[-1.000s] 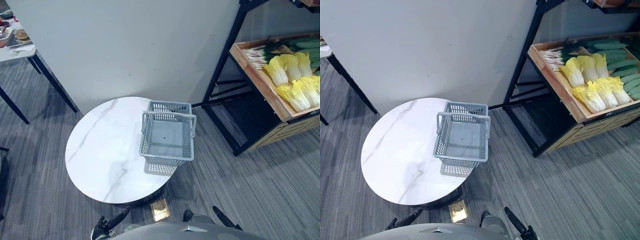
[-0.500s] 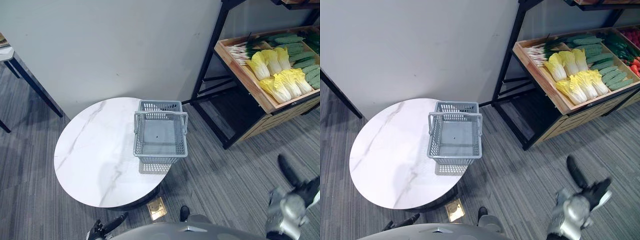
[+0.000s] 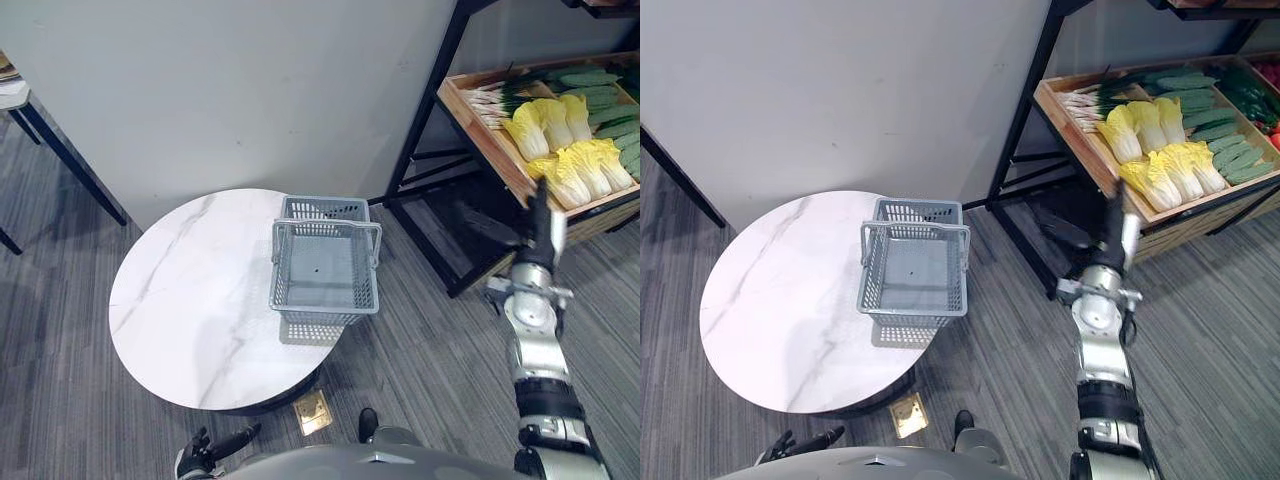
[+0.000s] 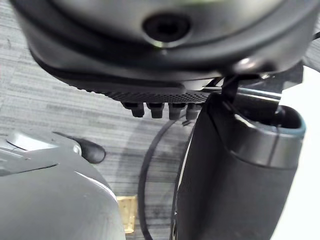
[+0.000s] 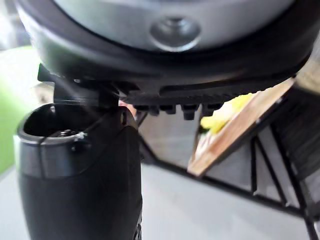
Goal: Pick vegetable in the basket
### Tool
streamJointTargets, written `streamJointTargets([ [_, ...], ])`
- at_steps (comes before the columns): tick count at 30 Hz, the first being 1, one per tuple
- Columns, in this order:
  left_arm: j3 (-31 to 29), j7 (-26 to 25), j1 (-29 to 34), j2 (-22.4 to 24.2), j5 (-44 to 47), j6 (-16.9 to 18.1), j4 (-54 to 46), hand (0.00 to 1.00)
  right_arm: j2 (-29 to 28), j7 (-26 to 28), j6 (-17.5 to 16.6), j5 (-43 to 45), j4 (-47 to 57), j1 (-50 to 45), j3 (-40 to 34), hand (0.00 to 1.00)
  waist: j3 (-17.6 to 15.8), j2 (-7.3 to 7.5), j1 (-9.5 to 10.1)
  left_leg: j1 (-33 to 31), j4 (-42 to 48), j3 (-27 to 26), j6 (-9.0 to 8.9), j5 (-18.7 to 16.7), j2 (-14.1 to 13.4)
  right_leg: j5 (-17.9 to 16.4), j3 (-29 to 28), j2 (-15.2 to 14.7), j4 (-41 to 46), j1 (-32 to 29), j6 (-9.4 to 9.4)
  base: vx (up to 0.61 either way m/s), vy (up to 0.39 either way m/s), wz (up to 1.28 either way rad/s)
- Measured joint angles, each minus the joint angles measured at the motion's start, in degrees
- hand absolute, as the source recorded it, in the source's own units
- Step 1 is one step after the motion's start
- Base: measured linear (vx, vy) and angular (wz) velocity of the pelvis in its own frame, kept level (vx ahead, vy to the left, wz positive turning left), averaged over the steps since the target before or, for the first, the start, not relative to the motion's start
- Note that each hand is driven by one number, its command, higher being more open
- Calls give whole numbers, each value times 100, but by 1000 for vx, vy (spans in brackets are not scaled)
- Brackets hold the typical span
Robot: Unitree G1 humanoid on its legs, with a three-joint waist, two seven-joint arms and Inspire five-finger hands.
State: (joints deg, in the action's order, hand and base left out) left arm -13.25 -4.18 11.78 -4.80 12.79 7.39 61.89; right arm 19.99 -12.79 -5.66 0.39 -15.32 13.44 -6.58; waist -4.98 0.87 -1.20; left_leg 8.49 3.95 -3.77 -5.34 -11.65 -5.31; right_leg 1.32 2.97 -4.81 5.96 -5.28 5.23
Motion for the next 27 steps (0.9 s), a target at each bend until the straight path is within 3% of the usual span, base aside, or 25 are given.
streamJointTargets([
  [9,182,108,2,-36,11,11,37,100,327,812,-33,-10,-1230,1599,1660,100,-135,-35,244,-115,124,130,30,-18,34,200,13,-28,-335,137,-6,-2,13,4],
  [13,181,113,4,-21,34,26,40,100,435,1014,-34,-180,-1635,2135,2149,100,-242,-31,263,-196,190,235,46,-25,91,222,37,-86,-351,139,11,-11,27,10],
  [23,184,117,-2,-13,80,148,38,100,450,1335,-48,-1083,-2505,2836,2901,100,-361,12,303,-298,217,326,71,-19,169,402,30,-162,-676,234,16,-4,17,3],
  [27,228,115,-34,2,90,252,-39,100,448,1378,-42,-1404,-2950,3086,3041,100,-548,-16,360,-410,305,418,81,-22,206,473,42,-201,-727,214,8,-22,28,8],
])
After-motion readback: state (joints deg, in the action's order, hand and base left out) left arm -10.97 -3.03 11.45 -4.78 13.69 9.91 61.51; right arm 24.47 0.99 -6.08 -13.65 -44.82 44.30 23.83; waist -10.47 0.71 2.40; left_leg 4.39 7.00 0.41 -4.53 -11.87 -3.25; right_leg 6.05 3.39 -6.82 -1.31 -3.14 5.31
